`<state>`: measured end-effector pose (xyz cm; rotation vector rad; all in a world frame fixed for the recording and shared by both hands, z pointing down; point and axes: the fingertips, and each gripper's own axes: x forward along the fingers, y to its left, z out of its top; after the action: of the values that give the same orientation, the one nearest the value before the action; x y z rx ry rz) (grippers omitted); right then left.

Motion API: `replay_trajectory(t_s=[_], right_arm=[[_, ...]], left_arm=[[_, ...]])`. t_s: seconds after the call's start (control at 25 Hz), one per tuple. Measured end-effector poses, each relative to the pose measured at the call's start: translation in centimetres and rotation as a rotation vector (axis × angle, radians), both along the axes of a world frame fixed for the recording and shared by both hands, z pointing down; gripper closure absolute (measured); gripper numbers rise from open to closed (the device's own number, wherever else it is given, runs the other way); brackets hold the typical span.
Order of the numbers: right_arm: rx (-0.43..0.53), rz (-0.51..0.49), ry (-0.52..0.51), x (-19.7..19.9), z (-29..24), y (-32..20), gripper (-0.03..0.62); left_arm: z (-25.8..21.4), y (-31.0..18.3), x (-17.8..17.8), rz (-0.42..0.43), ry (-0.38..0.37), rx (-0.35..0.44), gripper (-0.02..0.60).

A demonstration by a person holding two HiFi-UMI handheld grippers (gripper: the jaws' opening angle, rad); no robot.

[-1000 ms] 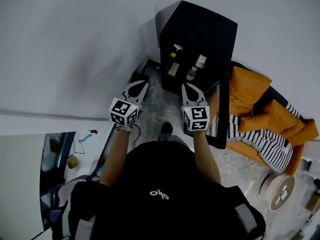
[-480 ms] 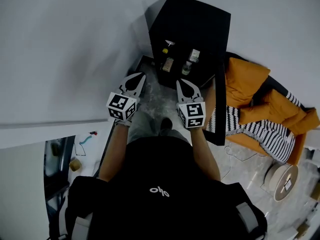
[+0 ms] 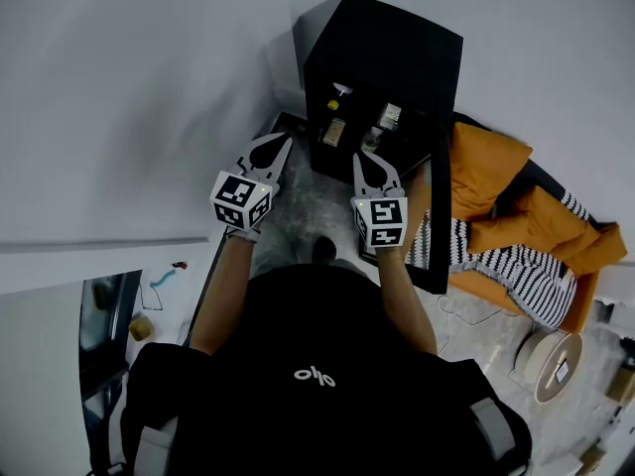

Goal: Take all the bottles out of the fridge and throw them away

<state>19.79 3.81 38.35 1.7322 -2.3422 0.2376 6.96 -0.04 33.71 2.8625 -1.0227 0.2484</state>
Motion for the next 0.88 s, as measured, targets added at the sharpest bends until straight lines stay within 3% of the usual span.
replay_trajectory(t_s=[0.24, 0.72, 0.88], right_arm=[[-0.025, 0.104, 0.011, 1.2, 1.0, -1.9, 0.586], [-0.065, 0.271, 0.01, 1.0, 2.7, -3.6, 0.586], [-0.067, 0.335, 0.007, 1.5, 3.1, -3.7, 0.586]], left_arm=[[0.4, -2.0, 0.7, 0.066, -0.002, 0.003, 0.577], [3.0, -4.6, 2.1, 0.291, -0.033, -0.041, 0.577], [3.9, -5.5, 2.4, 0.337, -0.009, -0.08, 0.575]])
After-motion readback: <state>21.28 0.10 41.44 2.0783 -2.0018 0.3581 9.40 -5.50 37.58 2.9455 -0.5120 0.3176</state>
